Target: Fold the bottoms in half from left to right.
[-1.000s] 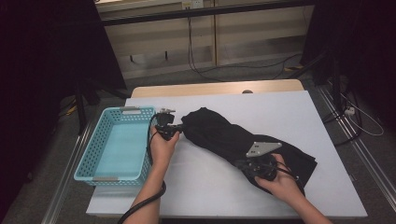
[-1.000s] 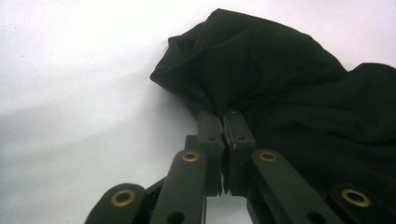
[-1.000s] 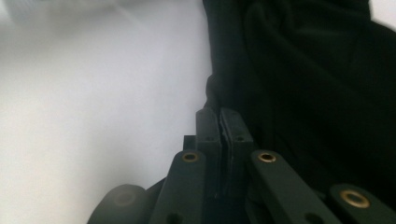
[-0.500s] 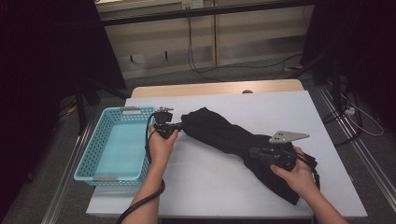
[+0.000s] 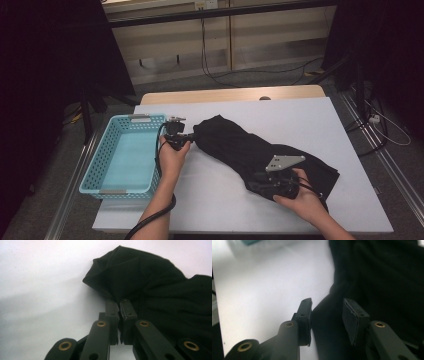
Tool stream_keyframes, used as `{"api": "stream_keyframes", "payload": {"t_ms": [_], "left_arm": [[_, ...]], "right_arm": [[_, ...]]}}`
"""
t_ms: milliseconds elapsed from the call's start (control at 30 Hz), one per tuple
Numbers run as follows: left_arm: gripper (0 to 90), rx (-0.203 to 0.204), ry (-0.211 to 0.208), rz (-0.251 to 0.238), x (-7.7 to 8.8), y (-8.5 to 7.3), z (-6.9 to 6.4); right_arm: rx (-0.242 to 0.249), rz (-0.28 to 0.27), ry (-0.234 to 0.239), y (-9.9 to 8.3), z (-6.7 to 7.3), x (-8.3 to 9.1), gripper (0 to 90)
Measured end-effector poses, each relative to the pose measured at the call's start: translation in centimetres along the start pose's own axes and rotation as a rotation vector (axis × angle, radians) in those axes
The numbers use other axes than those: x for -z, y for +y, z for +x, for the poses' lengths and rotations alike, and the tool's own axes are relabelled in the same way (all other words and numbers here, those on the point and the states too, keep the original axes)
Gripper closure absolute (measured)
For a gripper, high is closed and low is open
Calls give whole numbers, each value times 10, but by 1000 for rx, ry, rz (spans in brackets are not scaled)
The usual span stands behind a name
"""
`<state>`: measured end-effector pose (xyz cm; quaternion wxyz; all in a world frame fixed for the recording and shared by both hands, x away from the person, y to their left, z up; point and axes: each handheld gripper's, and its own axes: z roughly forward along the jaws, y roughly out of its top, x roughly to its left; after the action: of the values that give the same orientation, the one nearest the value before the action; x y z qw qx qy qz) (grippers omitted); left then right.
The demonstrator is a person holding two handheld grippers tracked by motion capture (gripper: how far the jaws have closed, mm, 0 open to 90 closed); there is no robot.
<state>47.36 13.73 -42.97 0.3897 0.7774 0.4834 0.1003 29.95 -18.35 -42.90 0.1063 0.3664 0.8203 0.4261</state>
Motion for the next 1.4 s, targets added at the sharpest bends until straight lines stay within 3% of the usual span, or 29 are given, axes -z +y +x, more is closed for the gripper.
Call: {"api": "stream_keyframes", "payload": {"t_ms": [133,267,400,467,567,700,800,833,1000,1233,1267,1300,1367,1400], "left_arm": [[865,-7,-2,-2,0,1,-1],[865,-10,-3,1,-1,1,-2],[865,-12,-6,1,-1,0,-1],[865,-8,-6,4,-2,0,-1],[865,-10,-5,4,-2,0,-1],[865,-16,-5,2,0,1,-1],[866,-16,-8,1,0,1,0],[866,-14,-7,-1,1,1,0],[868,-14,-1,0,1,1,1],[871,-4,2,4,-1,0,3],[870,-7,4,2,-2,0,3],[870,-7,4,4,-2,0,3],[869,-6,1,0,-2,-1,2],[869,-8,1,0,-2,-1,2]], "right_arm": [[-36,-40,-91,0,-23,18,599],[-50,-17,-253,-10,-57,36,658],[-89,11,-338,-23,-83,44,676],[-99,28,-347,-27,-89,45,674],[-52,82,-385,-30,-91,40,670],[-91,115,-418,-34,-102,36,679],[-142,116,-359,-37,-109,36,854],[-133,116,-357,-36,-109,37,882],[-133,79,-352,-26,-111,45,899],[-132,45,-413,-15,-130,47,893],[-159,48,-393,-16,-133,45,882],[-180,69,-371,-17,-134,43,854],[-157,92,-423,-19,-133,42,741],[-159,75,-446,-21,-133,45,697]]}}
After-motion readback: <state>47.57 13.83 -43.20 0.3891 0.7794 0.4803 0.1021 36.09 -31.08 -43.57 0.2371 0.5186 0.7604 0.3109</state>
